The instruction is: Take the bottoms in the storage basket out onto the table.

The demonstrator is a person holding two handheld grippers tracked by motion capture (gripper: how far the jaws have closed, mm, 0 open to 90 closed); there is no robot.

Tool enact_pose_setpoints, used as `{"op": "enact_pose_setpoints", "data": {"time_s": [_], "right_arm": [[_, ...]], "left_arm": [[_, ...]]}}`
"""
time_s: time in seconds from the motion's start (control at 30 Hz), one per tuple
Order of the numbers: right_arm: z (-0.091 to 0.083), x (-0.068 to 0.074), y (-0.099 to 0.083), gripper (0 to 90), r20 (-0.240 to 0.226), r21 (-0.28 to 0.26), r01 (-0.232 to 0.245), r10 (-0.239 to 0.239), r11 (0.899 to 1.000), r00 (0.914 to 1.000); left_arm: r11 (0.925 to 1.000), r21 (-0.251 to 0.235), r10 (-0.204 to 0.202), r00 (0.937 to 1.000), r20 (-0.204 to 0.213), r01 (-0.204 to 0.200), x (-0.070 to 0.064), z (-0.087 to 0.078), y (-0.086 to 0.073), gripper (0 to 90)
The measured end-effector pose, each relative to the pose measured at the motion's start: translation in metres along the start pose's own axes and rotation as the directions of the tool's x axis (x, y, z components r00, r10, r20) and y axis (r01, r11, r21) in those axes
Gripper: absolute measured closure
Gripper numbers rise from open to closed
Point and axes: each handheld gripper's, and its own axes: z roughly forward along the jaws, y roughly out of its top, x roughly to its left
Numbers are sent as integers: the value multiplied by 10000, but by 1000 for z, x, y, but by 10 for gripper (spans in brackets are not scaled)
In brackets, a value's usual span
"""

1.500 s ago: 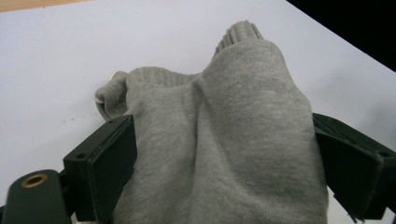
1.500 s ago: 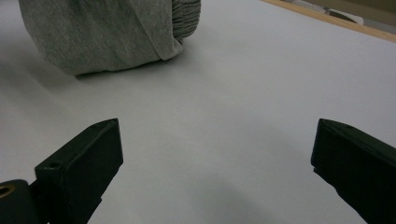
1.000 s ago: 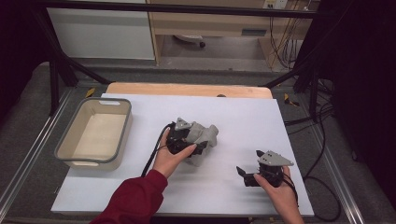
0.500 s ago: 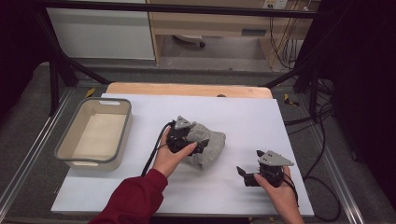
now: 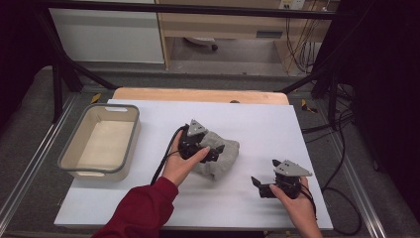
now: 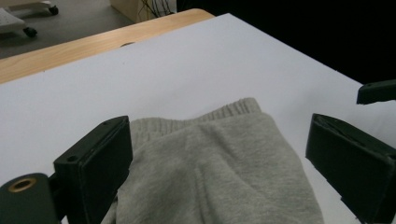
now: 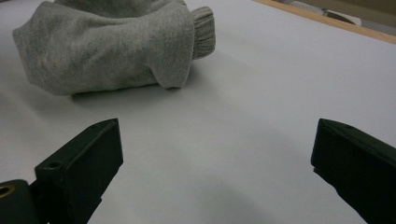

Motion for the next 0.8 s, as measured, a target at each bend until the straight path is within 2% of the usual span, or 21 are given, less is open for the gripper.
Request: {"op": "enact_pose_setpoints", "data": {"time_s": [0.2,0.37,0.63,0.8], "right_arm": [[0,0,0,23,-11,-22,-9,9,10000,10000],[-1,0,1,19,-14,-160,-1,0,9999,10000],[-1,0,1,19,14,-163,28,-27,9999,10000],[-1,0,1,19,47,-135,19,-19,9999,10000]], "left_arm": [[9995,-233,-214,9997,106,216,4,-8,5,71],[9987,-383,-343,9994,-20,342,11,-17,8,70],[9980,-556,-311,9992,-265,296,23,-33,13,63],[9991,-397,-173,9995,-253,163,29,-41,13,63]]}}
